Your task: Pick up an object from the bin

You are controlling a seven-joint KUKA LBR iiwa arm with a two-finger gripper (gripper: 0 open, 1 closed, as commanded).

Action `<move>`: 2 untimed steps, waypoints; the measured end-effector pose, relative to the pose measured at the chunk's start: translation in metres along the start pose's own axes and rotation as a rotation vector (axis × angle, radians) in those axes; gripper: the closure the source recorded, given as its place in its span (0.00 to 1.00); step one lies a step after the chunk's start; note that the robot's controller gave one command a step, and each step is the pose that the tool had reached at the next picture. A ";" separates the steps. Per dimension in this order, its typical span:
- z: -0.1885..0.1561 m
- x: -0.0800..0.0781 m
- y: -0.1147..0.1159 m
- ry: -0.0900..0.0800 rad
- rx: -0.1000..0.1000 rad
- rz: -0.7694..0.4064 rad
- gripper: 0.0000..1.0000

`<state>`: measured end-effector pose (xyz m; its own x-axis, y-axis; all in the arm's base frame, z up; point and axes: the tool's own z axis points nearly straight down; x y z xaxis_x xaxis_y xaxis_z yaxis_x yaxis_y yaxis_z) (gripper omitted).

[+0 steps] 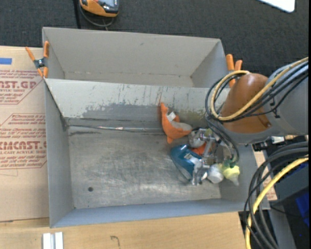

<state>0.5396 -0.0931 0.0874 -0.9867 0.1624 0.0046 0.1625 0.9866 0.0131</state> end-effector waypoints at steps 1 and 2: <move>0.004 0.014 0.001 -0.012 0.011 0.095 0.00; 0.009 0.018 0.016 -0.012 0.014 0.179 0.00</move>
Offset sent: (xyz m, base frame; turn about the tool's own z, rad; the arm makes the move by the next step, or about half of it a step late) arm -0.0149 0.0239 -0.0097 0.1832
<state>0.5246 -0.0739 0.0785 -0.9421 0.3353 -0.0060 0.3353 0.9421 -0.0003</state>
